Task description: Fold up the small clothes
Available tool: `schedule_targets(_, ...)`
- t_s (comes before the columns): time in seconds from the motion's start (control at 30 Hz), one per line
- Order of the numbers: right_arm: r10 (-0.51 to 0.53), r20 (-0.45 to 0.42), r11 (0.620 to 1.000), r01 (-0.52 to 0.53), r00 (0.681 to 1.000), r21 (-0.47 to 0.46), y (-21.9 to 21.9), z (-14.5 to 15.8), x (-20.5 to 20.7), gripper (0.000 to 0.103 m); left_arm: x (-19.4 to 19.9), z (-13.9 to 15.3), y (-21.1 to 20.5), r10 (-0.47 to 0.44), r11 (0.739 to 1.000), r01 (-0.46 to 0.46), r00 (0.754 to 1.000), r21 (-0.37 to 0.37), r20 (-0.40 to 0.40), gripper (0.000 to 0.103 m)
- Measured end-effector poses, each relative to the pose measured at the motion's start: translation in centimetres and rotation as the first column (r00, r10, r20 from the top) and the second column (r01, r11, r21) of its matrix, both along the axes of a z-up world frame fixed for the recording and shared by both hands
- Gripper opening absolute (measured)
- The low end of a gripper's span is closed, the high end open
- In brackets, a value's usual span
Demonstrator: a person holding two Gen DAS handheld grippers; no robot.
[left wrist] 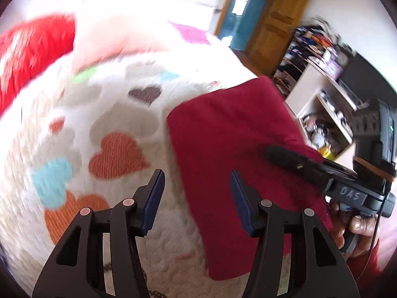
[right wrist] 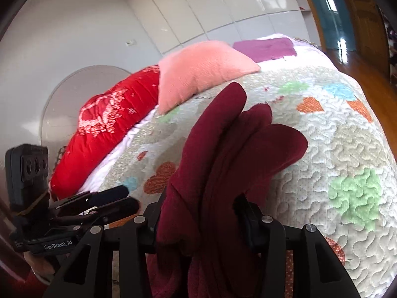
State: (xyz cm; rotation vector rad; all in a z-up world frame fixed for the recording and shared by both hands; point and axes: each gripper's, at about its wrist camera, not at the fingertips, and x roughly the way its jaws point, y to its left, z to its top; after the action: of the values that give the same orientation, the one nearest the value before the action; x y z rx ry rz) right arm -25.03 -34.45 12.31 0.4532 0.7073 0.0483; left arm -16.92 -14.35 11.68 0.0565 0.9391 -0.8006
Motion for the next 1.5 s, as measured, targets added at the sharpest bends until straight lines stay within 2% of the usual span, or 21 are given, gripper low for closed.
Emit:
schedule_targets(0.1,0.000,-0.014,1.000,0.000,1.000,-0.004,-0.6,-0.2,-0.7,0.044,0.9,-2.5,0.5,0.012,0.999,-0.019,0.991,-0.050,-0.131,0.054)
schedule_targets(0.2,-0.013,-0.027,1.000,0.013,1.000,0.008,-1.8,-0.7,-1.4,0.044,0.8,-4.2,-0.1,-0.018,0.995,-0.001,0.983,-0.100,-0.184,0.057)
schedule_targets(0.27,-0.023,-0.028,0.999,0.024,0.999,0.034,-2.9,-1.2,-1.8,0.044,0.6,-5.0,-0.8,-0.044,0.988,0.009,0.974,-0.156,-0.222,0.075)
schedule_targets(0.43,-0.078,-0.057,0.988,0.085,0.995,0.133,-6.6,-4.0,-2.7,0.044,1.3,-6.9,-3.2,-0.064,0.975,-0.013,0.941,-0.222,-0.334,0.080)
schedule_targets(0.53,-0.100,-0.077,0.962,0.116,0.992,0.246,-8.9,-6.5,-3.5,0.044,1.0,-6.9,-5.4,-0.078,0.976,0.008,0.948,-0.219,-0.310,0.081)
schedule_targets(0.63,-0.096,-0.053,0.920,0.109,0.994,0.376,-10.2,-8.0,-4.2,0.044,0.6,-7.0,-7.3,-0.109,0.977,0.044,0.944,-0.210,-0.311,0.080)
schedule_targets(0.7,-0.092,-0.029,0.916,0.096,0.995,0.391,-9.9,-7.7,-4.3,0.044,0.3,-6.5,-7.7,-0.097,0.981,0.041,0.950,-0.190,-0.296,0.070)
schedule_targets(0.73,-0.083,-0.019,0.917,0.084,0.996,0.389,-9.5,-7.3,-4.4,0.044,0.1,-5.9,-7.6,-0.105,0.982,0.056,0.956,-0.183,-0.272,0.060)
schedule_targets(0.8,-0.054,-0.003,0.933,0.051,0.999,0.357,-8.4,-5.7,-4.2,0.044,-0.1,-4.7,-7.2,-0.121,0.981,0.080,0.964,-0.179,-0.237,0.050)
schedule_targets(0.87,-0.011,0.024,0.940,0.002,1.000,0.342,-7.0,-4.1,-3.8,0.043,-0.4,-2.7,-5.8,-0.112,0.983,0.078,0.972,-0.166,-0.208,0.050)
schedule_targets(0.93,0.034,0.053,0.934,-0.051,0.998,0.354,-5.3,-2.8,-3.2,0.043,-0.6,-0.6,-4.0,-0.096,0.987,0.076,0.985,-0.142,-0.143,0.050)
schedule_targets(1.0,0.084,0.079,0.925,-0.107,0.993,0.366,-3.5,-2.2,-2.1,0.043,-0.5,0.7,-2.0,-0.063,0.995,0.055,0.994,-0.087,-0.093,0.051)
schedule_targets(1.07,0.101,0.057,0.924,-0.115,0.993,0.364,-1.6,-2.8,-0.5,0.052,0.1,0.6,-0.1,-0.025,0.999,0.022,0.995,-0.035,-0.100,0.051)
schedule_targets(1.1,0.078,0.019,0.932,-0.080,0.997,0.353,-0.8,-3.5,0.4,0.055,0.5,0.0,0.5,-0.005,1.000,0.003,0.994,-0.013,-0.108,0.051)
schedule_targets(1.17,0.057,-0.089,0.963,-0.031,0.994,0.269,0.3,-4.7,1.9,0.058,1.2,-2.1,1.2,0.053,0.996,-0.044,0.991,0.074,-0.120,0.051)
schedule_targets(1.2,0.032,-0.146,0.986,-0.007,0.989,0.167,0.9,-5.0,2.3,0.059,1.5,-3.4,1.4,0.064,0.994,-0.050,0.988,0.095,-0.142,0.053)
schedule_targets(1.23,0.015,-0.155,0.994,0.003,0.988,0.113,1.2,-4.9,2.3,0.064,1.6,-4.1,1.8,0.070,0.995,-0.058,0.987,0.085,-0.147,0.057)
schedule_targets(1.33,0.017,-0.118,1.000,-0.016,0.993,0.008,2.4,-2.6,1.2,0.064,1.0,-4.1,2.2,0.088,0.992,-0.079,0.992,0.095,-0.094,0.061)
schedule_targets(1.4,0.050,-0.091,0.993,-0.059,0.995,-0.100,3.9,-0.6,0.8,0.054,0.6,-4.1,2.1,0.090,0.991,-0.082,0.993,0.103,-0.072,0.062)
schedule_targets(1.47,0.079,-0.072,0.972,-0.093,0.994,-0.214,5.5,1.0,0.9,0.036,0.5,-4.6,2.3,0.099,0.990,-0.092,0.993,0.108,-0.058,0.063)
schedule_targets(1.5,0.108,-0.056,0.960,-0.119,0.993,-0.253,6.5,1.6,0.9,0.035,0.4,-4.6,2.3,0.103,0.989,-0.097,0.994,0.107,-0.048,0.063)
